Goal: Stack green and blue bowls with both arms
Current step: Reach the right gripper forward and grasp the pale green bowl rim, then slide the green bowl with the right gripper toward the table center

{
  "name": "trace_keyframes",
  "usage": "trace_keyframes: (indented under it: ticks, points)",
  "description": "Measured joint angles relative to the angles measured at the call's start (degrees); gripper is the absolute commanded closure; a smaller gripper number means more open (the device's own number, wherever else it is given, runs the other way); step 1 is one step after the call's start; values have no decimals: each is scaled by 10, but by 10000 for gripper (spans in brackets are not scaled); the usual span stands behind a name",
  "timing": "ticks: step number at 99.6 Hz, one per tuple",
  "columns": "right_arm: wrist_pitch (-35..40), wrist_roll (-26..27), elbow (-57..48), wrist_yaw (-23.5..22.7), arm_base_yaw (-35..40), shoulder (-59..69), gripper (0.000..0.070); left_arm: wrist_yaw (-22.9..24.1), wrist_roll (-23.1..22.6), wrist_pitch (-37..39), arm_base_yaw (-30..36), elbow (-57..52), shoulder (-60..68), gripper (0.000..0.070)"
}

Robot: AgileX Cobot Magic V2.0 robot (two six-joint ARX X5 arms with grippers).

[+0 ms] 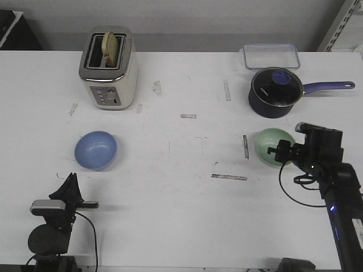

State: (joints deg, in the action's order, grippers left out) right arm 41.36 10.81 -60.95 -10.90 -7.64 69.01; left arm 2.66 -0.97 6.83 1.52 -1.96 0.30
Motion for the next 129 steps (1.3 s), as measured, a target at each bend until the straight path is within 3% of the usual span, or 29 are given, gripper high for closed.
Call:
trace_keyframes:
  ticks: [21,56,63,76,92,115,129]
  points:
    - [33,0,-61,-9,-76,75,213,0,0,0,0,0,0,699]
    - [16,-5,-62,-35,-92,202,218,0,0,0,0,0,0,699]
    - [10,-7,-62,-43,-89,217,276,0,0,0,0,0,0,699]
    - [1,-10,-62,-41,-88,228,501,0,0,0,0,0,0,699]
    - [-19,-14,-62,-41,-86,228,693,0,0,0,0,0,0,699]
    - [-20,-16,-62,-44,-85,228,696,0,0,0,0,0,0,699]
    - [-18,-16,-62,-75,-82,209,696,0,0,0,0,0,0,699]
